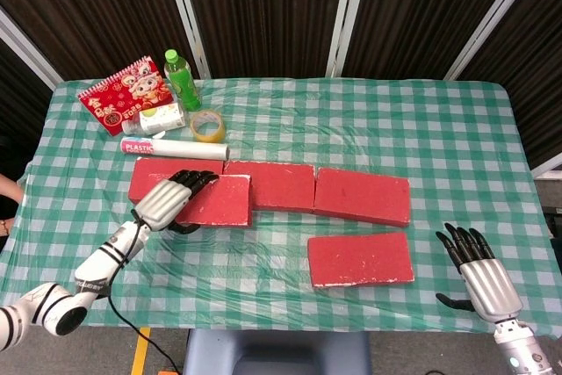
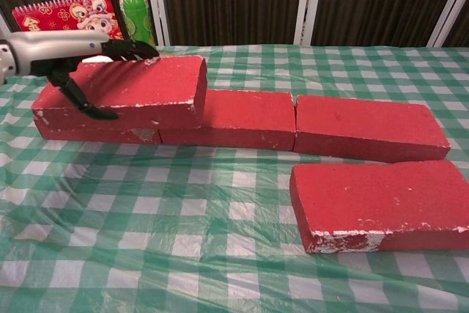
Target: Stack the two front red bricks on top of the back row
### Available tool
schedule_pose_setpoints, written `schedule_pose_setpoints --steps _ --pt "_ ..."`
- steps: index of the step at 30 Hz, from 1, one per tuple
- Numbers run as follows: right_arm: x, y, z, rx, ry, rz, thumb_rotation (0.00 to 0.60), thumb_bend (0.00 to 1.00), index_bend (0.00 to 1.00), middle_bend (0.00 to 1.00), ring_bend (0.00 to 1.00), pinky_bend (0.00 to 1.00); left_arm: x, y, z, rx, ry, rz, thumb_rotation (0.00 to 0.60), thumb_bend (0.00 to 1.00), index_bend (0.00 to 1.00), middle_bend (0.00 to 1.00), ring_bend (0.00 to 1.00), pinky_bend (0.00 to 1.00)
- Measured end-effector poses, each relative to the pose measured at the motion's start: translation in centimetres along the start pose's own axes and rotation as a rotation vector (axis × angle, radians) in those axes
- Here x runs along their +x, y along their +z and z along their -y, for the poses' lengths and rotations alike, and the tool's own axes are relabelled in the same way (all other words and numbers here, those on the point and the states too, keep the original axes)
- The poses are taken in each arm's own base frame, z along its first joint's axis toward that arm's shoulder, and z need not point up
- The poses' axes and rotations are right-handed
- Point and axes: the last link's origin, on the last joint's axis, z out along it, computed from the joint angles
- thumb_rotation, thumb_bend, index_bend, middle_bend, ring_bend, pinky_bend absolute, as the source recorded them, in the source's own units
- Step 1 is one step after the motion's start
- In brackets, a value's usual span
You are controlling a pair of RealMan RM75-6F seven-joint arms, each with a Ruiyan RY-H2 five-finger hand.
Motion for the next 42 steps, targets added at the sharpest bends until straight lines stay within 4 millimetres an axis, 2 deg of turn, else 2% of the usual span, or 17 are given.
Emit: schedule_pose_setpoints --steps 7,13,25,32,38,42 --pt "0.4 0.2 -0.6 -0.026 0.01 -0.012 0.6 0.13 0.0 0.0 0.0 0.0 0.6 5.2 -0.3 0.03 0.02 0.006 0.6 0.3 0.0 0.52 0.45 0.47" --pt "0.6 0.7 -1.2 -0.046 0.019 -0.004 0.6 0.13 0.0 0.0 0.0 0.0 0.3 7.3 -1.5 0.021 0.034 0.025 0.6 0.3 0.0 0.52 0.45 0.47" --pt "0.6 0.9 -1.4 -0.053 0.026 0.007 0.6 0.13 0.0 0.0 0.0 0.0 0.2 8.5 -1.9 0.036 0.039 0.042 0.6 0.3 0.0 0.49 0.43 0.4" --pt "0.6 1.1 -1.5 -0.064 0.026 0.013 0.6 0.13 0.0 0.0 0.0 0.0 0.1 8.8 -1.6 0.062 0.03 0.066 0.6 0.3 0.0 0.43 0.34 0.3" --pt "0.6 1.2 -1.6 -0.067 0.025 0.014 0.6 0.13 0.0 0.0 0.0 0.0 -0.2 9.1 -1.6 0.066 0.024 0.081 0.6 0.3 0.0 0.31 0.17 0.15" --pt "0.6 1.2 -1.6 -0.07 0.024 0.013 0.6 0.13 0.0 0.0 0.0 0.0 -0.2 9.1 -1.7 0.061 0.024 0.082 0.6 0.29 0.0 0.29 0.14 0.09"
